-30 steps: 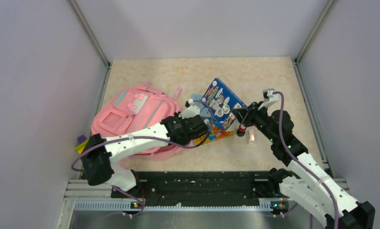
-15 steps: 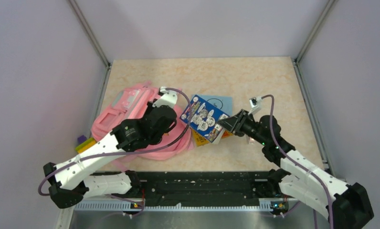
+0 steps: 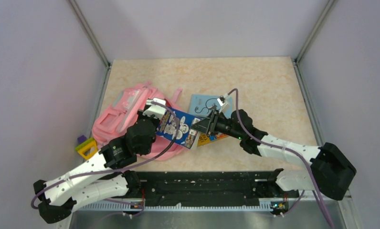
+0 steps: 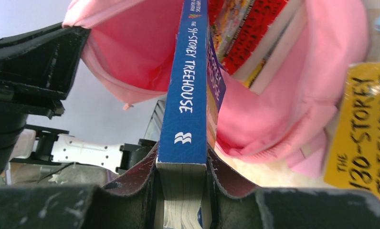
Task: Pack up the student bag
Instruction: Place the book in the student bag.
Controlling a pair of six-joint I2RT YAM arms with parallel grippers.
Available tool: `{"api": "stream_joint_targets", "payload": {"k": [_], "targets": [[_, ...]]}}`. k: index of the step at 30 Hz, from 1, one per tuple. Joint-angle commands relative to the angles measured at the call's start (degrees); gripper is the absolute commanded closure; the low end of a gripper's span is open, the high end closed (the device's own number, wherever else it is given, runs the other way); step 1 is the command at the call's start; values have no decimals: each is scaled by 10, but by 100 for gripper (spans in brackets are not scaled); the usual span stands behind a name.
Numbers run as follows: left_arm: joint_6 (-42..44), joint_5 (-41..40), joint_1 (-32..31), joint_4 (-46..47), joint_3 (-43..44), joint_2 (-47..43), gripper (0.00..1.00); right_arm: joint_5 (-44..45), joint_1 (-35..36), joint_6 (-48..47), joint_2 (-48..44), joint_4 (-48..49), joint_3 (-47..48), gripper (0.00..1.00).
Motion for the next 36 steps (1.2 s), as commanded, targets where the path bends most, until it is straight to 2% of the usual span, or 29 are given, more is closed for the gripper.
{"api": "stream_joint_targets", "payload": {"k": [1,12,18,26,35,36], "targets": [[5,14,1,103,11,-17,100,-28,21,28,34,140,74,100],[-28,68,1,78,11,-15,100,-1,33,-1,171,148,175,100],[-36,79,1,78,3,-15,100,43,31,-20,292,136,259,100],[-39,81,2,72,1,-16,100,168,34,-85,404,23,321,100],[-39,82,2,70,-2,-16,100,174,70,-108,509,0,419,100],[-39,82,1,70,-2,-15,100,171,71,-109,520,-3,437,97]]}}
